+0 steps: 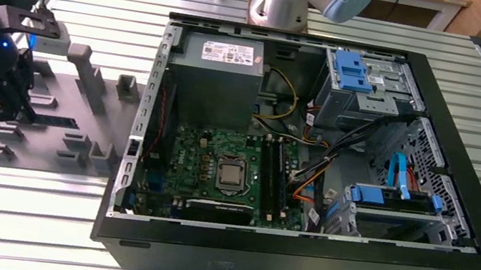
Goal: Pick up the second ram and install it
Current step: 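Pick up the second ram and move it above second insertion slot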
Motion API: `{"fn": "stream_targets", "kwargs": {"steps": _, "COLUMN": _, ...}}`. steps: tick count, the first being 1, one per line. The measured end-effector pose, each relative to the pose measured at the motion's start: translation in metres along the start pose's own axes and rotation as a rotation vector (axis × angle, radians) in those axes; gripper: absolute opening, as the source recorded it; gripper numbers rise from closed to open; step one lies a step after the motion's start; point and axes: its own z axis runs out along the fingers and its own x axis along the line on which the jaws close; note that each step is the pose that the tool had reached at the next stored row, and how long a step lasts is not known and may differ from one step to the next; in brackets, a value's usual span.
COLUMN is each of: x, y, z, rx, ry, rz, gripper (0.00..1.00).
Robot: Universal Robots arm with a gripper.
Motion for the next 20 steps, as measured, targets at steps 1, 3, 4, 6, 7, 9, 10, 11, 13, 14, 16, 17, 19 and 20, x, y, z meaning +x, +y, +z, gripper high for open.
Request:
{"fn": "stream_targets", "kwargs": {"steps": 1, "x": 0.0000, "y": 0.0000, "z": -0.0006, "rx": 0.0001, "ry": -0.0002, "rz": 0.000, "gripper": 0.14}}
{"fn": "stream_targets", "kwargs": {"steps": 3, "x": -0.0001, "y": 0.0001, "z": -0.0030, "rx": 0.0002, "ry": -0.0003, "rz": 0.000, "gripper": 0.14}}
{"fn": "stream_targets", "kwargs": {"steps": 4, "x": -0.0002, "y": 0.0001, "z": -0.0050, "rx": 0.0002, "ry": -0.0003, "rz": 0.000, "gripper": 0.14}}
{"fn": "stream_targets", "kwargs": {"steps": 6, "x": -0.0004, "y": 0.0002, "z": -0.0098, "rx": 0.0001, "ry": -0.0007, "rz": 0.000, "gripper": 0.14}}
{"fn": "stream_targets", "kwargs": {"steps": 7, "x": -0.0005, "y": 0.0003, "z": -0.0128, "rx": 0.0001, "ry": -0.0013, "rz": 0.000, "gripper": 0.14}}
{"fn": "stream_targets", "kwargs": {"steps": 9, "x": -0.0008, "y": 0.0005, "z": -0.0194, "rx": 0.0000, "ry": -0.0031, "rz": 0.000, "gripper": 0.14}}
{"fn": "stream_targets", "kwargs": {"steps": 10, "x": -0.0010, "y": 0.0005, "z": -0.0229, "rx": 0.0000, "ry": -0.0042, "rz": 0.000, "gripper": 0.14}}
{"fn": "stream_targets", "kwargs": {"steps": 11, "x": -0.0011, "y": 0.0006, "z": -0.0264, "rx": 0.0001, "ry": -0.0053, "rz": 0.000, "gripper": 0.14}}
{"fn": "stream_targets", "kwargs": {"steps": 13, "x": -0.0014, "y": 0.0008, "z": -0.0342, "rx": 0.0000, "ry": -0.0073, "rz": 0.000, "gripper": 0.14}}
{"fn": "stream_targets", "kwargs": {"steps": 14, "x": -0.0016, "y": 0.0009, "z": -0.0380, "rx": 0.0001, "ry": -0.0087, "rz": 0.000, "gripper": 0.14}}
{"fn": "stream_targets", "kwargs": {"steps": 16, "x": -0.0019, "y": 0.0011, "z": -0.0457, "rx": -0.0001, "ry": -0.0113, "rz": 0.000, "gripper": 0.14}}
{"fn": "stream_targets", "kwargs": {"steps": 17, "x": -0.0021, "y": 0.0012, "z": -0.0497, "rx": 0.0001, "ry": -0.0125, "rz": 0.000, "gripper": 0.14}}
{"fn": "stream_targets", "kwargs": {"steps": 19, "x": -0.0025, "y": 0.0014, "z": -0.0586, "rx": 0.0000, "ry": -0.0140, "rz": 0.000, "gripper": 0.14}}
{"fn": "stream_targets", "kwargs": {"steps": 20, "x": -0.0027, "y": 0.0015, "z": -0.0628, "rx": 0.0000, "ry": -0.0149, "rz": 0.000, "gripper": 0.14}}
